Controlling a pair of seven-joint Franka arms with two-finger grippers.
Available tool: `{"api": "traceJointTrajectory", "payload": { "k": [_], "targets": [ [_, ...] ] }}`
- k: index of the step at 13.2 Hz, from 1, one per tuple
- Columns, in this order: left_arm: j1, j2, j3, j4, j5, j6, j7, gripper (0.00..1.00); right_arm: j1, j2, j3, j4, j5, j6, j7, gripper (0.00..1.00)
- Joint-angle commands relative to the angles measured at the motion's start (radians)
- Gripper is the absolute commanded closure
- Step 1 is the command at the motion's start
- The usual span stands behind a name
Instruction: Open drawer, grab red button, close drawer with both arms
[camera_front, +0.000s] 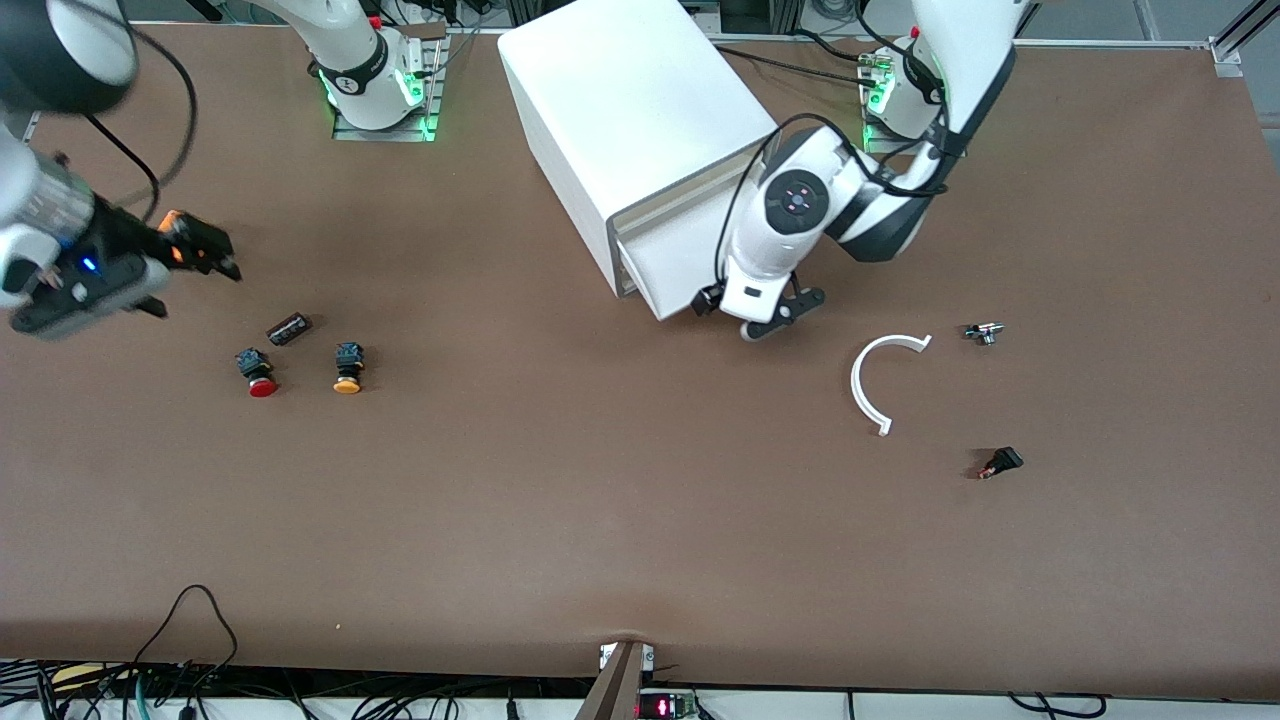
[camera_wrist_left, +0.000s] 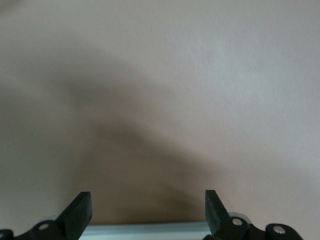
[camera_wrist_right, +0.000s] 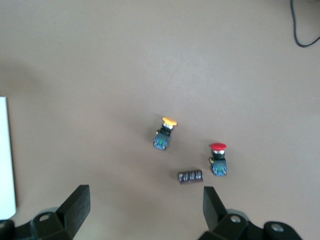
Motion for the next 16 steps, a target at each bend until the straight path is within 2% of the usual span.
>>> {"api": "traceJointTrajectory", "payload": {
  "k": [1, 5, 7, 11, 12, 15, 16],
  "targets": [
    [-0.068, -0.008, 0.003, -0.007, 0.023, -0.001, -0.090, 0.00, 0.003, -0.048, 0.013, -0.024, -0.039, -0.027, 0.015, 0.00],
    [-0.145, -0.005, 0.002, -0.008, 0.024, 0.000, -0.156, 0.00, -0.008, -0.043, 0.027, 0.053, -0.039, -0.087, 0.005, 0.00],
    [-0.177, -0.002, 0.002, -0.008, 0.024, 0.002, -0.179, 0.00, -0.044, -0.038, 0.042, 0.050, -0.042, -0.088, 0.001, 0.00],
    [-0.198, 0.002, 0.000, -0.008, 0.024, 0.005, -0.196, 0.00, -0.335, -0.034, 0.295, 0.050, -0.047, -0.084, -0.036, 0.00],
    [-0.198, 0.000, 0.000, -0.008, 0.024, 0.005, -0.196, 0.00, -0.351, -0.032, 0.315, 0.050, -0.048, -0.082, -0.022, 0.00],
    [-0.171, 0.000, 0.012, 0.005, 0.026, 0.002, -0.158, 0.00, -0.327, -0.032, 0.321, 0.059, -0.048, -0.081, 0.016, 0.00],
    [-0.128, -0.006, 0.014, 0.010, 0.030, 0.000, -0.109, 0.00, -0.308, -0.029, 0.321, 0.059, -0.048, -0.079, 0.051, 0.00]
  ]
}}
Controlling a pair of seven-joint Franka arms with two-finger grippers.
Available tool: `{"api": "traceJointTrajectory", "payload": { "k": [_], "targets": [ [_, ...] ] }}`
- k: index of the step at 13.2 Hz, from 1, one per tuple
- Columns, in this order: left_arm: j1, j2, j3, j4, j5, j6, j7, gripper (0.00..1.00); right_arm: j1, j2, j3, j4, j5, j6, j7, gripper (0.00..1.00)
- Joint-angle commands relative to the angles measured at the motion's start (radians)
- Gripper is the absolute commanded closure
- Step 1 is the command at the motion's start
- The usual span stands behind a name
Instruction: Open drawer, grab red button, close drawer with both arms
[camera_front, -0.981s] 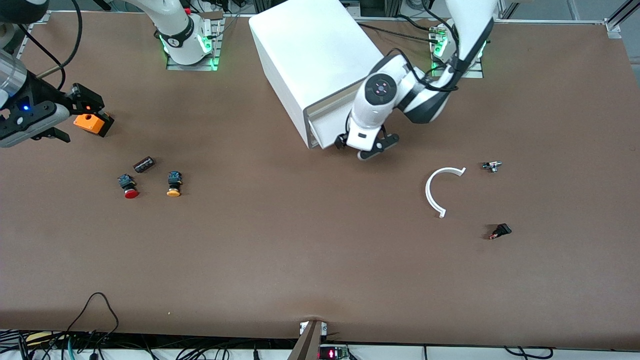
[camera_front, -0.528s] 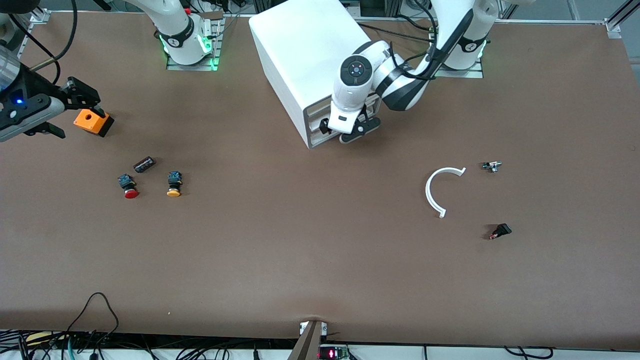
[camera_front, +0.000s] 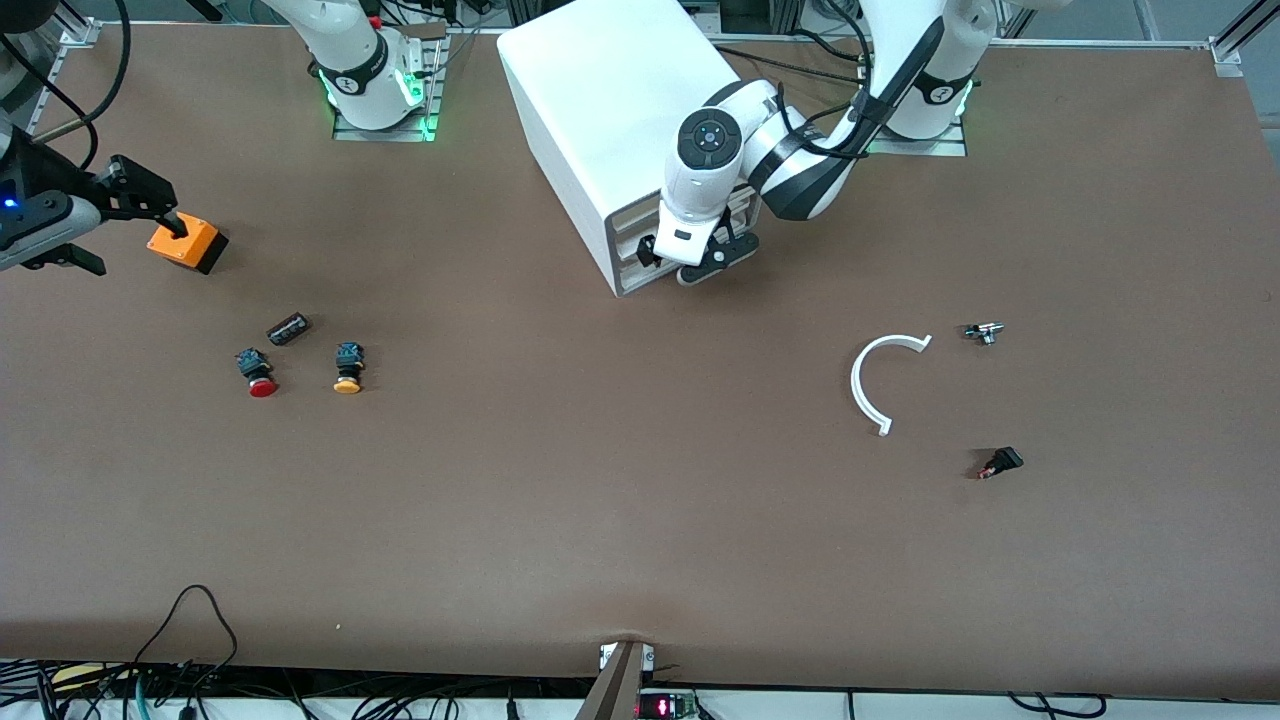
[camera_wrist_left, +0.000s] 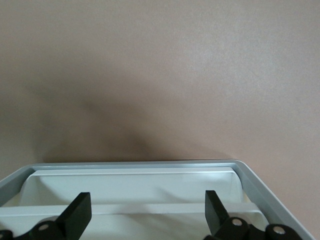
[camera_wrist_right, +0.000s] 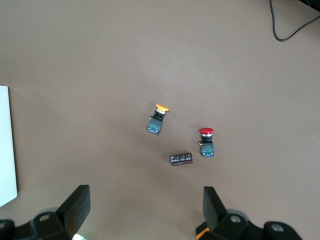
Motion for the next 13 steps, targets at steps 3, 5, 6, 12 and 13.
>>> {"api": "traceJointTrajectory", "payload": {
  "k": [3, 5, 6, 12, 13],
  "targets": [
    [0.159, -0.011, 0.005, 0.071, 0.027, -0.055, 0.222, 0.00, 0.030, 0.015, 0.017, 0.027, -0.016, -0.021, 0.150, 0.00],
    [0.234, -0.009, 0.005, 0.138, 0.027, -0.136, 0.324, 0.00, 0.029, 0.022, 0.017, 0.027, -0.014, -0.019, 0.185, 0.00],
    [0.265, -0.011, 0.005, 0.171, 0.027, -0.182, 0.376, 0.00, 0.032, 0.025, 0.017, 0.029, -0.011, -0.016, 0.226, 0.00],
    [0.436, -0.141, 0.049, 0.234, 0.026, -0.386, 0.726, 0.00, 0.069, 0.046, 0.015, 0.053, -0.016, -0.013, 0.276, 0.00],
    [0.431, -0.173, 0.091, 0.235, 0.015, -0.426, 0.781, 0.00, 0.069, 0.045, 0.015, 0.055, -0.011, -0.016, 0.282, 0.00]
  ]
}}
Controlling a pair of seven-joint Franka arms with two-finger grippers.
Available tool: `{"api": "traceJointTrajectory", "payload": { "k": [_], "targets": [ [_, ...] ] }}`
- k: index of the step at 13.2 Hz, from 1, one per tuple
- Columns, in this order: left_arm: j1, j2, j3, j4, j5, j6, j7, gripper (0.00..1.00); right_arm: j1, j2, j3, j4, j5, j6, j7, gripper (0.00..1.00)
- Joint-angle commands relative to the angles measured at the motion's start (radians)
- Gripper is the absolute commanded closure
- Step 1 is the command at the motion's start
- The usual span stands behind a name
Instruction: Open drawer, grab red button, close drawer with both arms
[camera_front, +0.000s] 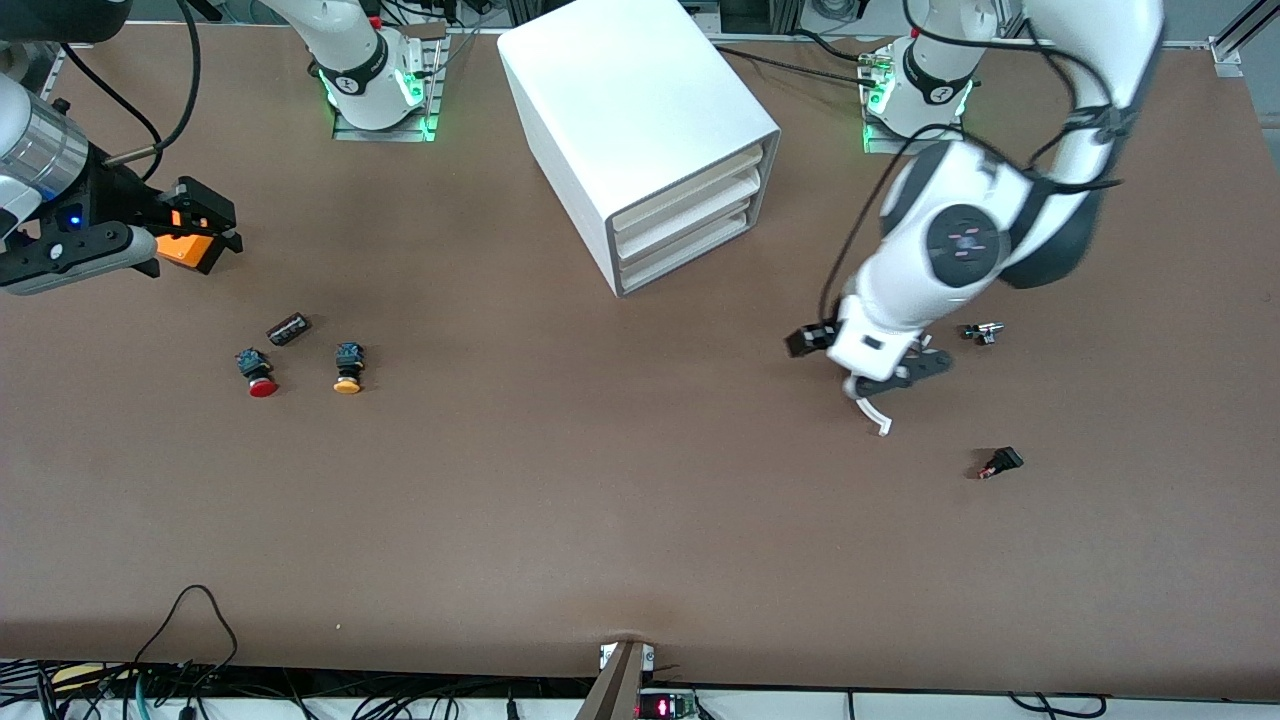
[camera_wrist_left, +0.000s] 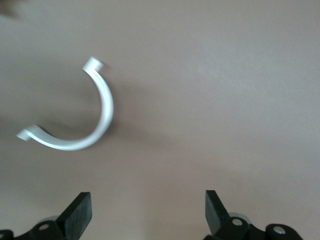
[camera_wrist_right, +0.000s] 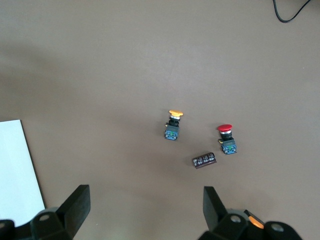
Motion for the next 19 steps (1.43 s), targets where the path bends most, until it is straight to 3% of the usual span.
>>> {"api": "traceJointTrajectory", "payload": {
  "k": [1, 4, 9, 19],
  "targets": [
    [0.011, -0.111, 0.065, -0.011, -0.001, -0.103, 0.152, 0.00, 0.001, 0.009, -0.003, 0.031, -0.013, -0.017, 0.017, 0.00],
    [0.092, -0.142, 0.091, 0.053, -0.021, -0.252, 0.299, 0.00, -0.004, 0.015, -0.007, 0.032, -0.016, -0.012, 0.017, 0.00],
    [0.082, -0.253, 0.272, 0.070, -0.038, -0.375, 0.537, 0.00, 0.004, 0.020, -0.003, 0.032, -0.014, -0.020, 0.017, 0.00],
    [0.078, -0.365, 0.359, 0.073, -0.021, -0.418, 0.743, 0.00, 0.002, 0.026, -0.005, 0.034, -0.016, -0.011, 0.007, 0.00]
  ]
}}
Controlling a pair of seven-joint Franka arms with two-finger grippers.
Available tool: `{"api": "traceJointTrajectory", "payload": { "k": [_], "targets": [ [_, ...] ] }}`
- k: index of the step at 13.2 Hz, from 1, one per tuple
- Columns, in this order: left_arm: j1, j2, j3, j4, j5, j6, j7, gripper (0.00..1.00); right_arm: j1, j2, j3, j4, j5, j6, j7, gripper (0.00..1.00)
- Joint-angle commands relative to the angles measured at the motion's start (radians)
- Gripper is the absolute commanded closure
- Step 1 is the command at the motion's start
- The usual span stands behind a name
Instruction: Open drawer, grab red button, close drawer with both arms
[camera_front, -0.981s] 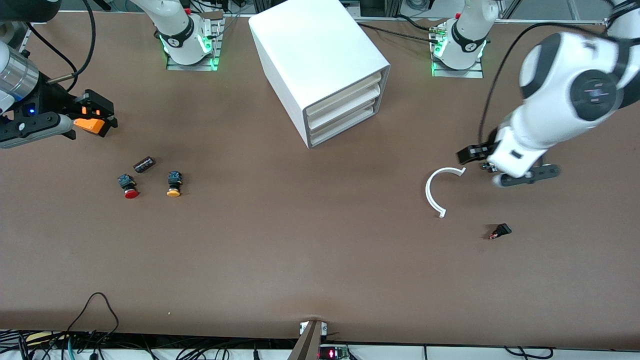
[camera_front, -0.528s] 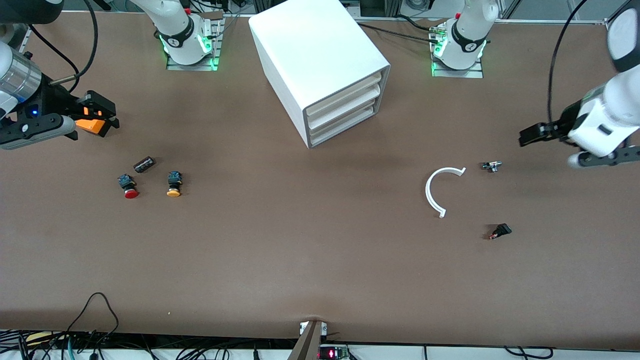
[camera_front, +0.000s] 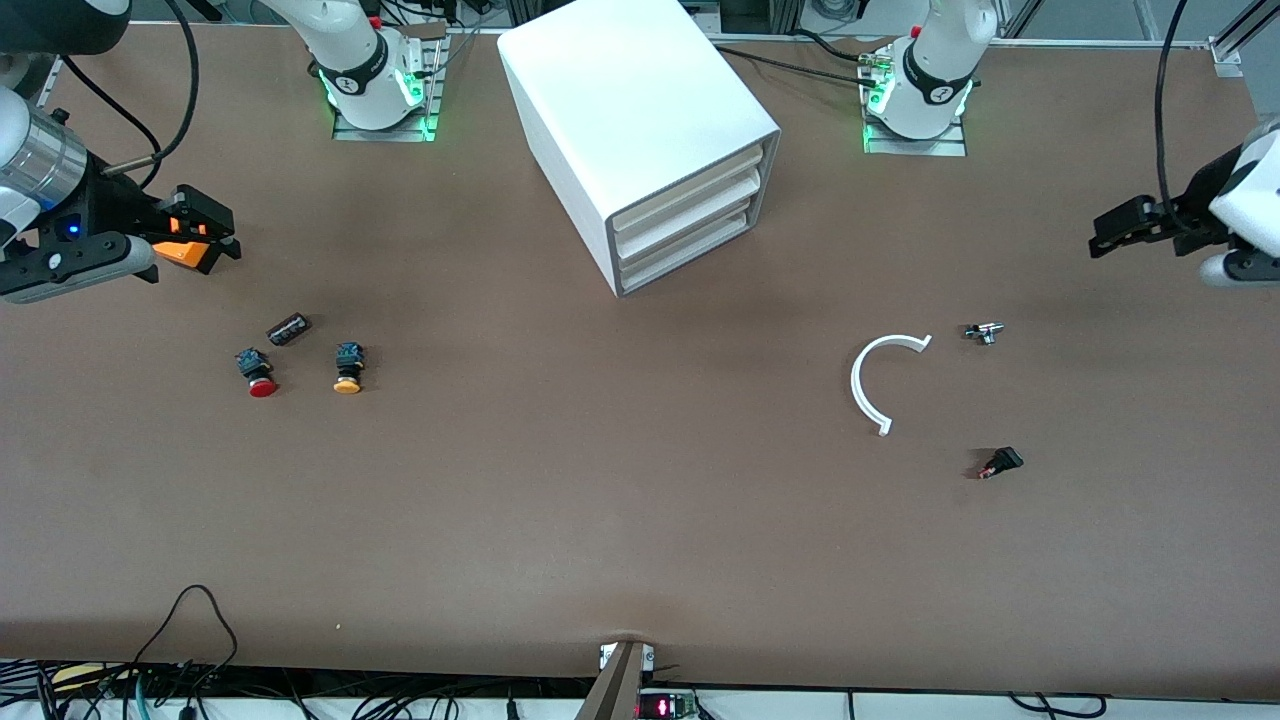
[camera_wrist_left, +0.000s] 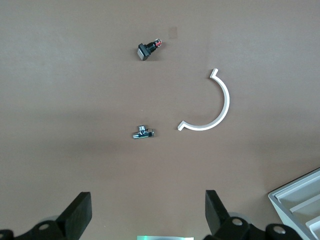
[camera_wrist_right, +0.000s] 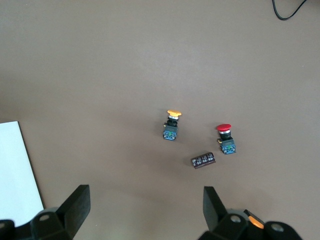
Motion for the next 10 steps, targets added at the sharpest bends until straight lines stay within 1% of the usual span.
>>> {"api": "traceJointTrajectory", "payload": {
  "k": [1, 4, 10],
  "targets": [
    [-0.010, -0.036, 0.013, -0.001, 0.003, -0.014, 0.029, 0.00, 0.003, 0.010, 0.001, 0.026, -0.016, -0.011, 0.013, 0.00],
    [-0.010, -0.031, 0.013, 0.028, 0.006, -0.014, 0.028, 0.00, 0.003, 0.010, 0.001, 0.026, -0.016, -0.011, 0.013, 0.00],
    [-0.011, -0.030, 0.012, 0.039, 0.014, -0.009, 0.032, 0.00, 0.005, 0.017, 0.002, 0.026, -0.016, -0.007, 0.015, 0.00]
  ]
}}
